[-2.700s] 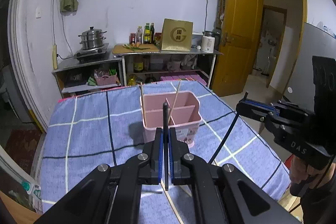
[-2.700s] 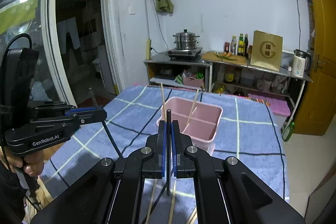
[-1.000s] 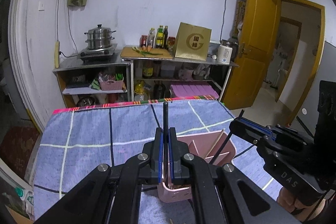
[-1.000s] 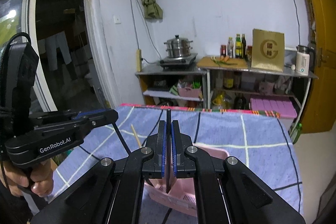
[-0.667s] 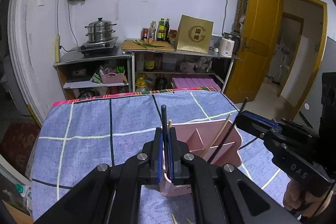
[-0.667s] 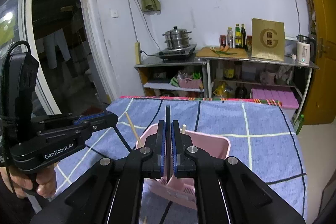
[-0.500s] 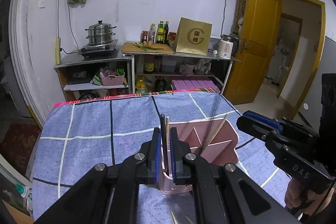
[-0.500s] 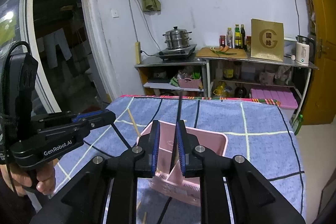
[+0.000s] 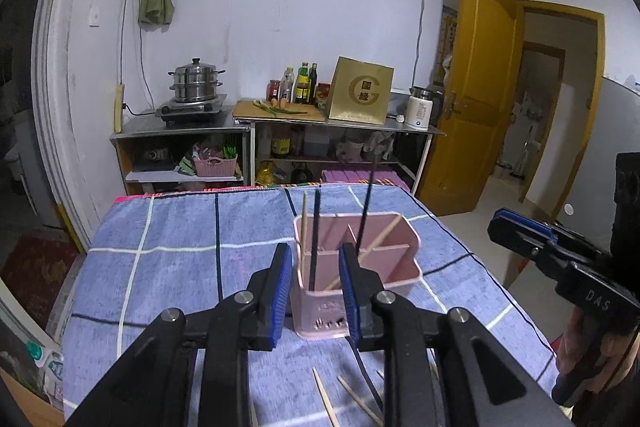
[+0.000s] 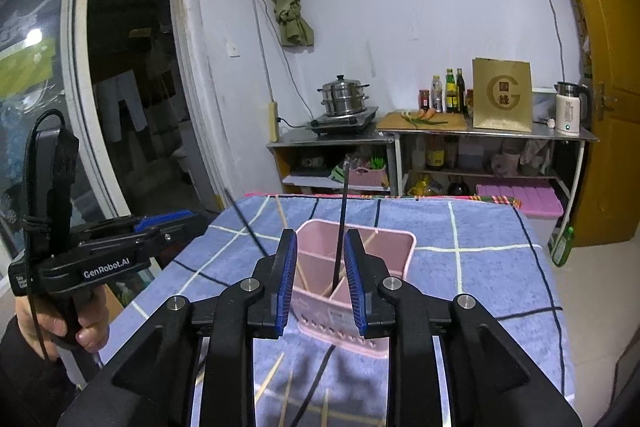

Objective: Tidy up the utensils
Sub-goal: 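Move both open tools back down to the wooden chopsticks on the cloth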

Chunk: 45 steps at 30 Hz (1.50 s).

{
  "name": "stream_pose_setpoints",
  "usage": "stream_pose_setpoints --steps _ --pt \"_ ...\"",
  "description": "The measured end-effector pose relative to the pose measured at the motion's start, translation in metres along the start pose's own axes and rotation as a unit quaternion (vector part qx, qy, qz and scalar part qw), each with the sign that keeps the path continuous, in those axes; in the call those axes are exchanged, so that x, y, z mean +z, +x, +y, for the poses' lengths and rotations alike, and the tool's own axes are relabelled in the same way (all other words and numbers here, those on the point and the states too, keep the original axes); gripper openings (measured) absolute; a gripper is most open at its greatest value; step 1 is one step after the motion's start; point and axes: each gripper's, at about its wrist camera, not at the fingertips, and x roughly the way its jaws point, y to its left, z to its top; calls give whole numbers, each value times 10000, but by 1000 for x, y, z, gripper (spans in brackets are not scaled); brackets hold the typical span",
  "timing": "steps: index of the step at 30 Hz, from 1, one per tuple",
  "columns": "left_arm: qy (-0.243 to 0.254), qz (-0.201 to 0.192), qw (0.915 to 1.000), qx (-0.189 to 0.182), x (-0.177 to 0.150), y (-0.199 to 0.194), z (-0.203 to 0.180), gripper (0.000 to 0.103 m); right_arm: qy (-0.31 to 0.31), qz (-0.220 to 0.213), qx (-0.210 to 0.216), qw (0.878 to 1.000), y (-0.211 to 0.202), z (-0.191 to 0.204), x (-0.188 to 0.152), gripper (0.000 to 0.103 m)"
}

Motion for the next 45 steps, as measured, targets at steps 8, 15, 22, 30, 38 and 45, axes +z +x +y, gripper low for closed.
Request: stream_pose_setpoints --steps 8,15,22,30,38,45 --pt "54 113 9999 -98 -48 -27 -9 24 -7 314 25 9995 -20 2 -40 25" --pt "18 399 9990 -189 -85 -27 -13 24 165 624 -76 9979 -25 -10 -72 25" --pt "-71 705 9972 -251 -109 -13 -13 24 262 968 -130 9949 -18 -20 -100 25" --pt "-155 1203 9925 -178 -132 21 -13 24 373 1500 -221 9877 10 -33 -132 25" --pt "-183 1740 9845 -78 -153 59 -12 24 440 1964 -308 9791 35 -43 -155 25" --pt "-298 2006 9792 -48 -165 79 -8 24 355 2133 -289 9759 47 -45 -163 25"
